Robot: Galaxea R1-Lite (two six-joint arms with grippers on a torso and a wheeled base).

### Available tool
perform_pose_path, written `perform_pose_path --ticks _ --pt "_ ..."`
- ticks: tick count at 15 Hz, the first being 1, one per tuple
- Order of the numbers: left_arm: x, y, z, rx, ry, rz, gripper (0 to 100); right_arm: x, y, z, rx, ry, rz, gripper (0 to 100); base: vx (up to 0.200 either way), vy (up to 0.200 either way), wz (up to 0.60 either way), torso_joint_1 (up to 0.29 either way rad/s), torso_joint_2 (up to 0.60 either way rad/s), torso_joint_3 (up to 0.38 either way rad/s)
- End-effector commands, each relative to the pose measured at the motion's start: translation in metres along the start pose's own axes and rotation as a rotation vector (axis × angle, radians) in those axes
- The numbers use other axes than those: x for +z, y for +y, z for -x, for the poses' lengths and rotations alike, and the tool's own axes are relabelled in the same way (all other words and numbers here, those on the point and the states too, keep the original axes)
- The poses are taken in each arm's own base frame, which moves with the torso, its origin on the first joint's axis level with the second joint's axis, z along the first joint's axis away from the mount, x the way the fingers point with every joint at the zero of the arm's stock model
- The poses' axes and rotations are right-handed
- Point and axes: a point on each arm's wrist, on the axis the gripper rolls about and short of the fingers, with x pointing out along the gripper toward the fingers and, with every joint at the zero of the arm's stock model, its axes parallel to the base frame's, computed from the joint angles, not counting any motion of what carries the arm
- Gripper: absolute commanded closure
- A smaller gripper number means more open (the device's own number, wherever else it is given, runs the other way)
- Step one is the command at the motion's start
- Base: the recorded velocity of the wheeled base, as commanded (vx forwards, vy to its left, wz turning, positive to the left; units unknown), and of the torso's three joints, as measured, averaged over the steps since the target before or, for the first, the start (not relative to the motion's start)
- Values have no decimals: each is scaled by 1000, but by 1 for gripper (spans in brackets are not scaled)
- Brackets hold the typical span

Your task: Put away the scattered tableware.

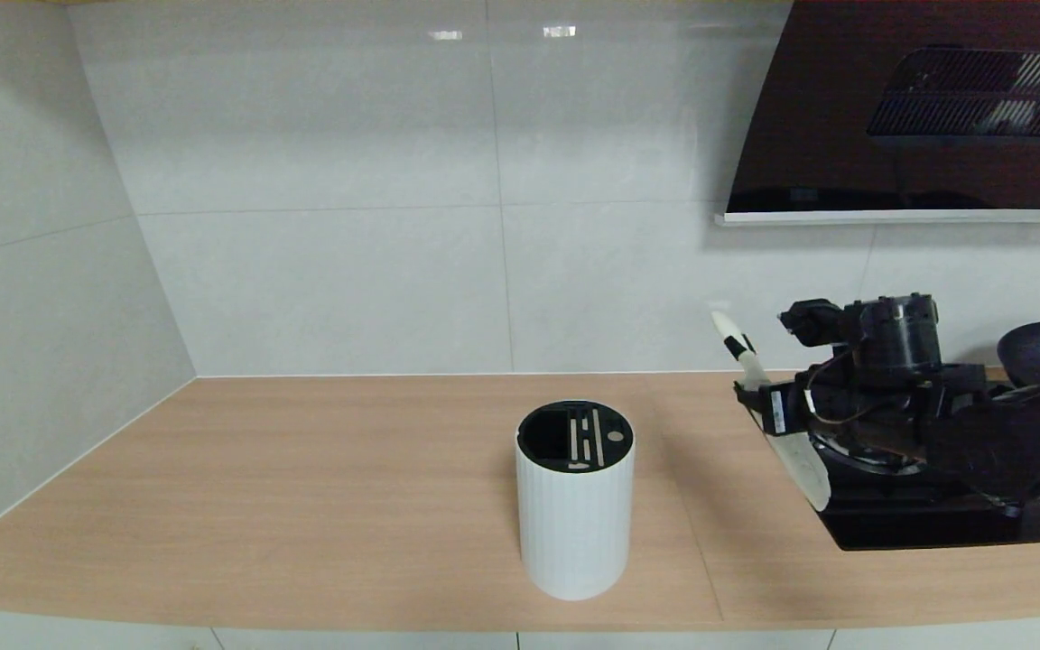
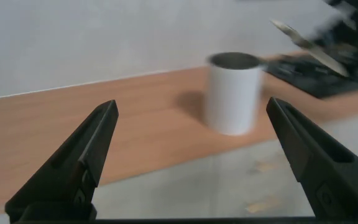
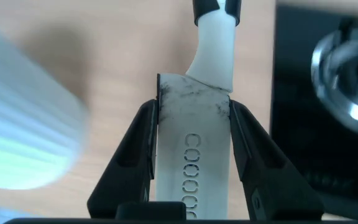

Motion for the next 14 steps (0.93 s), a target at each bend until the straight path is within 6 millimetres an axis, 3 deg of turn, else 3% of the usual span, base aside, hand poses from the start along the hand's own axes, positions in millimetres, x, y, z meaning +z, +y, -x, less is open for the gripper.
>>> perform_pose_path --ticks 1,3,4,5,9,11,14 --pt "70 27 -82 -141 182 115 0 51 24 38 73 -175 16 100 0 0 0 0 0 0" --pt "83 34 -122 -203 192 128 0 61 40 51 122 -214 31 100 0 0 0 0 0 0" --pt "88 31 -152 -273 191 156 0 63 56 64 173 -234 41 100 0 0 0 0 0 0" --pt "89 28 -163 -299 199 179 0 61 62 68 192 -233 41 100 0 0 0 0 0 0" --pt "76 4 -240 -423 228 363 0 47 100 93 322 -217 60 100 0 0 0 0 0 0" --pt "64 -6 -263 -403 216 455 0 42 116 103 365 -206 42 100 0 0 0 0 0 0" --pt "45 -19 -277 -400 222 544 0 37 136 110 406 -193 21 100 0 0 0 0 0 0"
